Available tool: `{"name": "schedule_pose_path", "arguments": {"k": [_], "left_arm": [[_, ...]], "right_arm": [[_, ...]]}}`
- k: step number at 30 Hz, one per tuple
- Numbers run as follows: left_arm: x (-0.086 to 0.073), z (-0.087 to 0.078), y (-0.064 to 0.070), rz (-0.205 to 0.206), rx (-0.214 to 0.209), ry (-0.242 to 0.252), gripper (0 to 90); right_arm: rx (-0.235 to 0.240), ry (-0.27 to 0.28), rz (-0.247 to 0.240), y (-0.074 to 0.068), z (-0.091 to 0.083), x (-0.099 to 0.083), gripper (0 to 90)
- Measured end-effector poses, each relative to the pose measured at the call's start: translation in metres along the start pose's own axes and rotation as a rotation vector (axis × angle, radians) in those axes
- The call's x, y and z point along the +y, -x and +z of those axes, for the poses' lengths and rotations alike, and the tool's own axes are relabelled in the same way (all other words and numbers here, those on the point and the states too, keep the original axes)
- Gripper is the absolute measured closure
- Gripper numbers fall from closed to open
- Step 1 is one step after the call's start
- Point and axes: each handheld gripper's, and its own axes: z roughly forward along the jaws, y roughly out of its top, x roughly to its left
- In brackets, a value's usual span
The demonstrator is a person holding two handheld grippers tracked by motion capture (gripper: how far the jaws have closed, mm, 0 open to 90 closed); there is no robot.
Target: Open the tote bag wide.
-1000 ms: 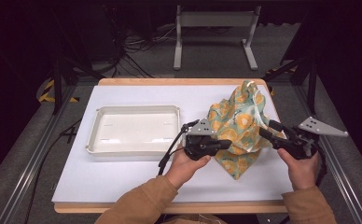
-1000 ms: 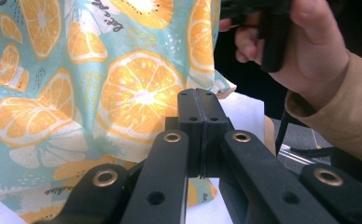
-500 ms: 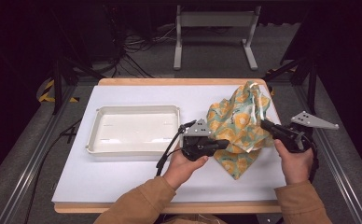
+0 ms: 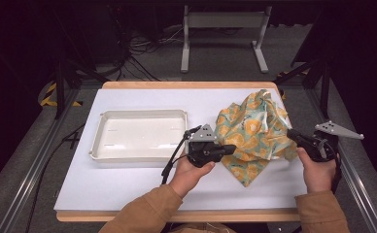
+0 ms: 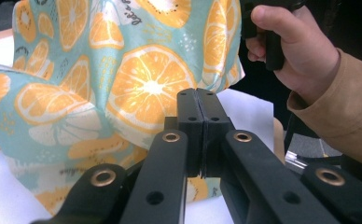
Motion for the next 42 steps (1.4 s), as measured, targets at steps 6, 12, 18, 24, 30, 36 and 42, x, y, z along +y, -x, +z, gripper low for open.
{"name": "schedule_pose_path", "arguments": {"k": [6, 12, 18, 24, 30, 36, 42], "left_arm": [[0.006, -0.007, 0.001, 0.036, 0.058, 0.015, 57.5], [0.062, -0.008, 0.003, 0.062, 0.084, 0.071, 37.6], [0.092, 0.012, 0.005, 0.057, 0.065, 0.066, 29.4], [0.103, 0.044, 0.017, 0.106, 0.105, -0.003, 24.0], [0.102, 0.07, 0.02, 0.145, 0.198, -0.083, 22.3], [0.097, 0.06, 0.014, 0.179, 0.306, -0.108, 67.6], [0.093, 0.034, 0.001, 0.145, 0.309, -0.06, 88.6]], "right_arm": [[0.002, 0.001, -0.012, -0.003, -0.003, 0.0, 90.0], [0.016, 0.002, -0.025, -0.008, -0.005, 0.0, 90.0], [0.025, 0.01, -0.045, -0.013, -0.007, 0.002, 90.0], [0.037, 0.018, -0.053, -0.016, -0.009, 0.004, 90.0], [0.044, 0.022, -0.058, -0.018, -0.008, 0.005, 90.0], [0.048, 0.025, -0.061, -0.018, -0.009, 0.005, 90.0], [0.045, 0.03, -0.062, -0.017, -0.01, 0.005, 90.0]]}}
